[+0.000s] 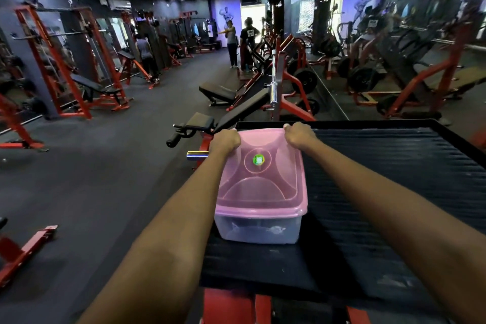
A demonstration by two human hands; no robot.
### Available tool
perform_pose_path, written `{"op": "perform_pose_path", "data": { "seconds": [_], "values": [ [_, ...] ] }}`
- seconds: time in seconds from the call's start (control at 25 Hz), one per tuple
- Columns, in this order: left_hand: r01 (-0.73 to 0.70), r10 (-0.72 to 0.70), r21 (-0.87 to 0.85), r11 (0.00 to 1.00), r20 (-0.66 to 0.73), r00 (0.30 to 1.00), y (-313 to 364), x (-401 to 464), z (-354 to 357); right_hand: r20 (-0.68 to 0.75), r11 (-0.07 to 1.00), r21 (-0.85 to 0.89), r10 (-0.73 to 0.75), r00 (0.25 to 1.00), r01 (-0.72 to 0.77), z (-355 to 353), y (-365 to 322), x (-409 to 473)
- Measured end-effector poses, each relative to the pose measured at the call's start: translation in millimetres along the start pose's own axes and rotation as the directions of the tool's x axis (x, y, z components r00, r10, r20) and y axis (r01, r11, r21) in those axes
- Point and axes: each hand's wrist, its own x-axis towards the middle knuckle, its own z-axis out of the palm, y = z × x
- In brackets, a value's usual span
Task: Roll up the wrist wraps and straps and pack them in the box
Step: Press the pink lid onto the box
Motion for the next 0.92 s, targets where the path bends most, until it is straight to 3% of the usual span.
{"op": "perform_pose_path", "data": {
  "seconds": [0.24, 0.44, 0.64, 0.72, 0.8, 0.92],
  "values": [
    [0.013, -0.013, -0.041, 0.999, 0.002, 1.0, -11, 54, 28, 0.041, 0.974, -0.226, 0.041, 0.998, -0.031, 11, -9, 37],
    [0.035, -0.034, -0.052, 0.998, 0.018, 0.999, -14, 62, 30, -0.04, 0.935, -0.349, -0.079, 0.996, 0.06, 26, 0, 41],
    [0.046, -0.048, -0.096, 0.994, -0.02, 0.999, -12, 57, 30, -0.112, 0.98, -0.187, 0.054, 0.992, -0.075, 26, 0, 38],
    [0.076, -0.085, -0.145, 0.987, -0.06, 0.995, -10, 52, 31, -0.133, 0.983, -0.179, 0.023, 0.991, -0.047, 24, -8, 30],
    [0.106, -0.12, -0.155, 0.982, -0.08, 0.99, -7, 45, 32, -0.086, 0.972, -0.233, 0.008, 0.996, -0.028, 25, -14, 24],
    [0.103, -0.113, -0.111, 0.988, -0.08, 0.99, -7, 41, 31, 0.08, 0.972, -0.218, 0.109, 0.991, -0.089, 34, -11, 13]
  ]
}}
